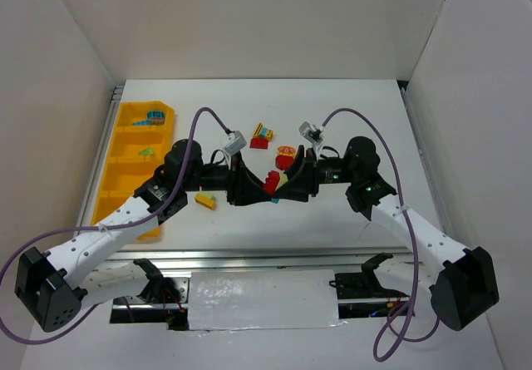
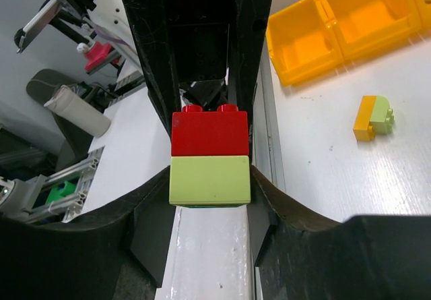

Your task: Sort the legos into containers by color

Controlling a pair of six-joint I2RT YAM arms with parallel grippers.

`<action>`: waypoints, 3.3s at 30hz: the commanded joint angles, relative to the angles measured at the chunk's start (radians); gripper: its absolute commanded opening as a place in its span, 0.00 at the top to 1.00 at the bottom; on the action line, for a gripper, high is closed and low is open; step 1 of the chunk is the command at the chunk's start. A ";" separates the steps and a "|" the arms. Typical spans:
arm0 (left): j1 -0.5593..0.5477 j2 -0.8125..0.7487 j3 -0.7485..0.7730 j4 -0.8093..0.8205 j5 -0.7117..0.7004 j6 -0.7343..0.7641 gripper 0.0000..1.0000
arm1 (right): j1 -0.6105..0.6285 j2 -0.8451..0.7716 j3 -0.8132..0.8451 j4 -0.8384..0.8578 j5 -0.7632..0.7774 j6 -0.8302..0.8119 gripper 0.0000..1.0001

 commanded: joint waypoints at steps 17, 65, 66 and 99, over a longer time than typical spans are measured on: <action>0.000 -0.025 0.037 0.054 0.032 0.002 1.00 | -0.022 -0.047 0.009 -0.019 0.024 -0.034 0.33; 0.241 -0.129 0.103 -0.314 -0.195 0.001 1.00 | -0.168 -0.111 -0.011 -0.089 0.352 -0.023 1.00; 0.276 -0.123 0.103 -0.328 -0.194 -0.005 1.00 | -0.169 -0.110 -0.005 -0.094 0.366 -0.019 1.00; 0.799 -0.201 0.255 -0.626 -0.881 0.042 1.00 | 0.211 0.571 0.401 -0.103 0.920 0.411 1.00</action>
